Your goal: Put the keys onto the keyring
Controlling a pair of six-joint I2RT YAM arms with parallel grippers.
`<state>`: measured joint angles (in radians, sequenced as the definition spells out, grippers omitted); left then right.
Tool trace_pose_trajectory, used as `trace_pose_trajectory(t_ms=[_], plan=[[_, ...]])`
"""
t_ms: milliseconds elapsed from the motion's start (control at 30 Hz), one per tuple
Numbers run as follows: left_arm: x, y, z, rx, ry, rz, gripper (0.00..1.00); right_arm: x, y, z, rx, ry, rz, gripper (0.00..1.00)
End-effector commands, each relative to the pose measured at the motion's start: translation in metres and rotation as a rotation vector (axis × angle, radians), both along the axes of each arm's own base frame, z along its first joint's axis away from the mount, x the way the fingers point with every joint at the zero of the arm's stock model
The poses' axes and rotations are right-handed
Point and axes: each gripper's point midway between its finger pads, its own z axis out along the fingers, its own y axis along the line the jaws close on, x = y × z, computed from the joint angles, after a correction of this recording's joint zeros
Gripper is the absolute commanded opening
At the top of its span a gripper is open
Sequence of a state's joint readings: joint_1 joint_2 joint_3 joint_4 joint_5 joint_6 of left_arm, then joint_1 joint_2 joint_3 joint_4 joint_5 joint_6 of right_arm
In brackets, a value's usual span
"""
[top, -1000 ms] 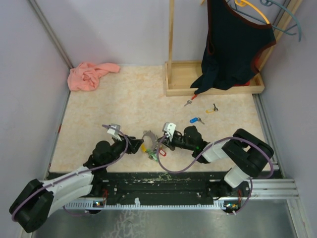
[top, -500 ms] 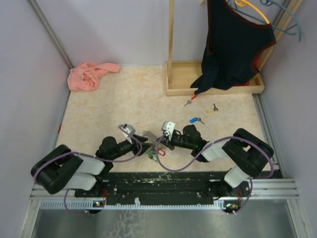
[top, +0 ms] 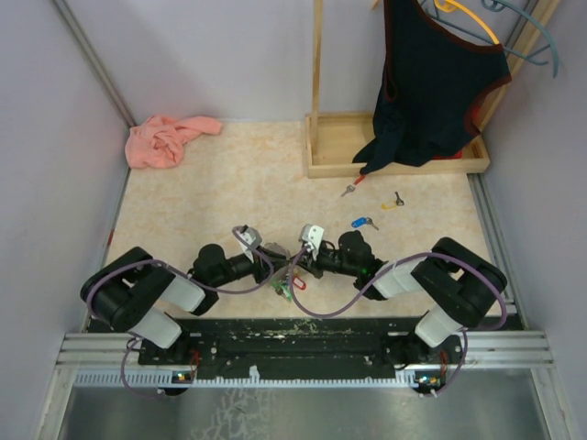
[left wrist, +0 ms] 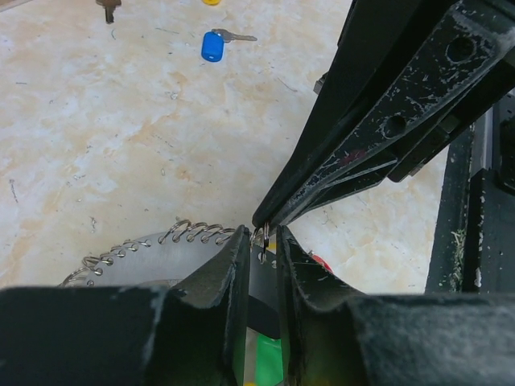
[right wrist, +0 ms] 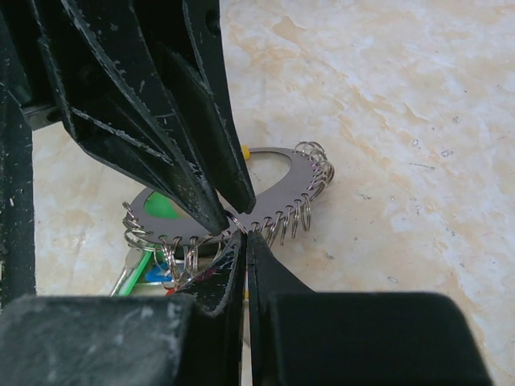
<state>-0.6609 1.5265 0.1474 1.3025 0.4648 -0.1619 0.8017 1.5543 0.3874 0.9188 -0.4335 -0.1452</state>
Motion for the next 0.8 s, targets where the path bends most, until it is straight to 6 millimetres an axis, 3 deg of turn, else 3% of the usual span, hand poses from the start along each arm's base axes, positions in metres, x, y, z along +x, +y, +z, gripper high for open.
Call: trace_pose_trajectory(t_ms=[0, 367, 533, 767], plan=[[0.002, -0.009, 0.007, -0.011, -0.050, -0.047, 0.23, 0.008, 0.012, 0.038, 0.096, -0.071, 0.019, 0.00], [-0.005, -0.011, -0.001, 0.018, -0.029, -0.097, 0.16, 0.008, 0.010, 0.042, 0.102, -0.079, 0.012, 0.00], [-0.006, -0.015, -0.002, 0.025, -0.028, -0.124, 0.02, 0.007, 0.009, 0.043, 0.099, -0.081, 0.011, 0.00], [-0.005, -0.016, -0.009, 0.156, -0.008, -0.173, 0.01, 0.005, -0.003, 0.041, 0.071, -0.090, 0.015, 0.00]])
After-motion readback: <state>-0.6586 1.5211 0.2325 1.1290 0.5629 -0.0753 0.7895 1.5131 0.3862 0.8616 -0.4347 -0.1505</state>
